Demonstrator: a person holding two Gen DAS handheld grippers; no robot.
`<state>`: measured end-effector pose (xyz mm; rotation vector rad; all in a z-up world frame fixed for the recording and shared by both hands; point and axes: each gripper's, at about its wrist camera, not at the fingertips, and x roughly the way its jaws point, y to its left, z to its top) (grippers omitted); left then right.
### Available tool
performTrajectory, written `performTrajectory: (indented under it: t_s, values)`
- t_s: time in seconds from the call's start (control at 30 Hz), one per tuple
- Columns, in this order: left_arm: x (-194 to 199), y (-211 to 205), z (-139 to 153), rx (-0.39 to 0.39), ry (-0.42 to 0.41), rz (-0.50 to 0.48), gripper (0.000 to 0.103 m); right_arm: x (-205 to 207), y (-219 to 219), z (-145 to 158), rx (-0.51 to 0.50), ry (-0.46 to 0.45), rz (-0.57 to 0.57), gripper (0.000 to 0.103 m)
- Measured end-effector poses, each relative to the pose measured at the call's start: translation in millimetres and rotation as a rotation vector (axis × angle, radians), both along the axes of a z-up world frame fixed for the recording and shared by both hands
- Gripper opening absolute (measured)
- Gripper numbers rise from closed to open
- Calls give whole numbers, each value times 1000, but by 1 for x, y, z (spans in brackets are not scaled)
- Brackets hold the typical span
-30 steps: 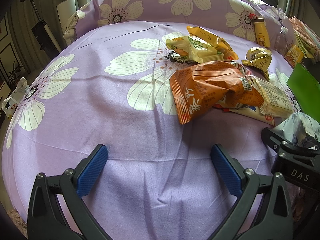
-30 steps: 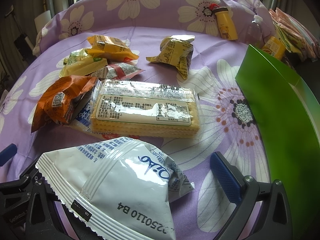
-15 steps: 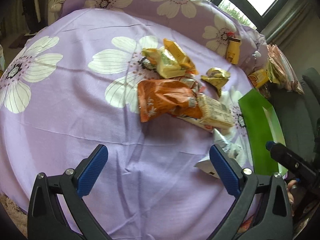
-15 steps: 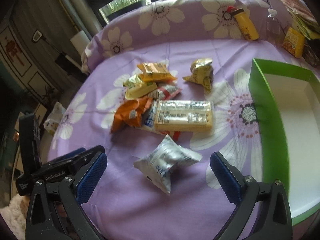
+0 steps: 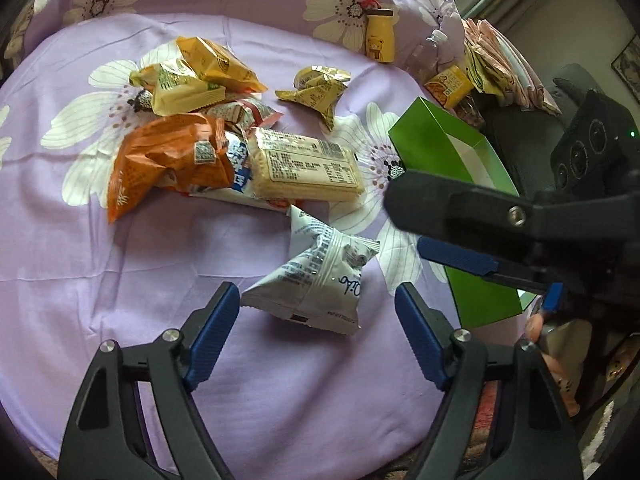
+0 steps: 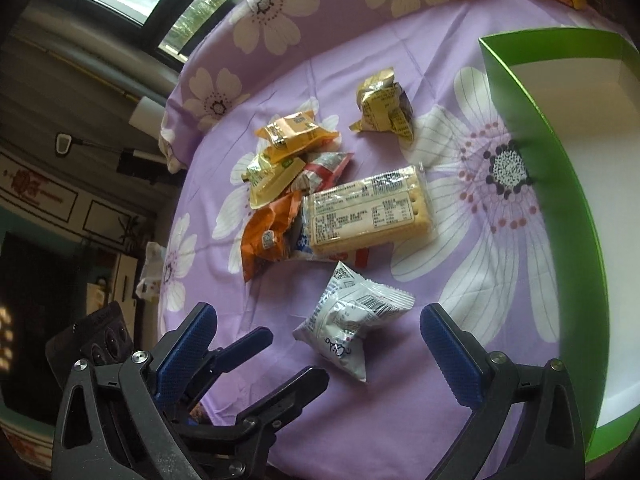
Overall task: Organize snacks
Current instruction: 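Move the right gripper to the white snack bag and close on it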
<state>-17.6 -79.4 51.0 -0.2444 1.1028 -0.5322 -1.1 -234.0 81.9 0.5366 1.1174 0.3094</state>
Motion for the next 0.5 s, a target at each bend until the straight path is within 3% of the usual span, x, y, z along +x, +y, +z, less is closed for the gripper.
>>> performTrajectory:
  t_s: [0.17, 0.33, 0.5]
  values:
    - [4, -4, -3, 1, 6, 3, 77, 8, 1, -24, 35, 65, 5, 79]
    - [2, -1, -6, 21, 41, 19, 77, 14, -2, -35, -2, 90, -13, 77]
    - [0, 11, -5, -2, 56, 66, 77, 19, -13, -27, -47, 84, -17, 77]
